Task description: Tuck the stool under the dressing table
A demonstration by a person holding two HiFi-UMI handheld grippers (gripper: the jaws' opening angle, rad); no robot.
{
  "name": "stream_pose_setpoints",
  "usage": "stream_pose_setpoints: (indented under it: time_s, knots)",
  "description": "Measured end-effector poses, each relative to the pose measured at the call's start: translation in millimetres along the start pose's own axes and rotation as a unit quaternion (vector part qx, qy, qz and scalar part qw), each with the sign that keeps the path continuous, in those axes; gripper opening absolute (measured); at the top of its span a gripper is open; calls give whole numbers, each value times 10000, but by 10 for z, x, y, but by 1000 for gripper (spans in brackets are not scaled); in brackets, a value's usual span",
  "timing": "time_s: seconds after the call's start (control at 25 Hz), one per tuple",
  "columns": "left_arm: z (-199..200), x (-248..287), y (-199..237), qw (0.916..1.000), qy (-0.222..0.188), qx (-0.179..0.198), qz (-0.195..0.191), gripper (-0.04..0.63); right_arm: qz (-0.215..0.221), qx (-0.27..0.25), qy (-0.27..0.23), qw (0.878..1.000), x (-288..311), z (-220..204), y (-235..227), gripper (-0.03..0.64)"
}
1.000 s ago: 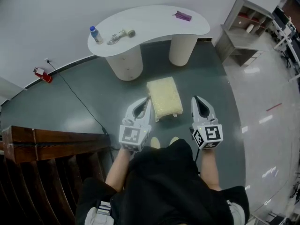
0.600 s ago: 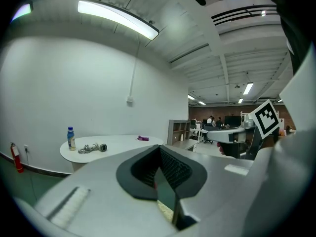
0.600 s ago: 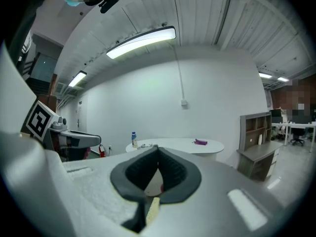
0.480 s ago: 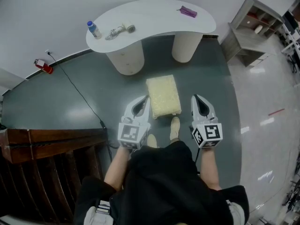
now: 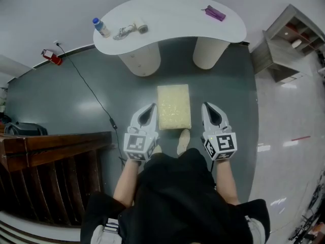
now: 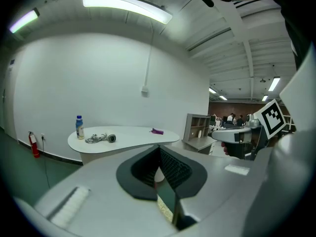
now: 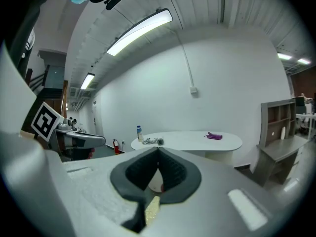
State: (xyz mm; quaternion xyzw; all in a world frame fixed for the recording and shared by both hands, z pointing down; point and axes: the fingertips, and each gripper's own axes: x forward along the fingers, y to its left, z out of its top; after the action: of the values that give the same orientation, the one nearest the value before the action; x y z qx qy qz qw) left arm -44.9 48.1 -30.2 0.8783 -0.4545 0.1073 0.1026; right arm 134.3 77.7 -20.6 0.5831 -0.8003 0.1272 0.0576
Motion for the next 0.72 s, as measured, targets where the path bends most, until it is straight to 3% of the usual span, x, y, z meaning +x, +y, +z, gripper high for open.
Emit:
stream_pose_setpoints:
  time_s: [0.32,0.72]
  knots:
    - [-234,484,20,9989,197,-157,384,8,460,125,310,9984,456,-252,-442,3]
    - [-854,973,317,9964,645,-389,391,8,520,352,816,9947,1120,-862,-653,3]
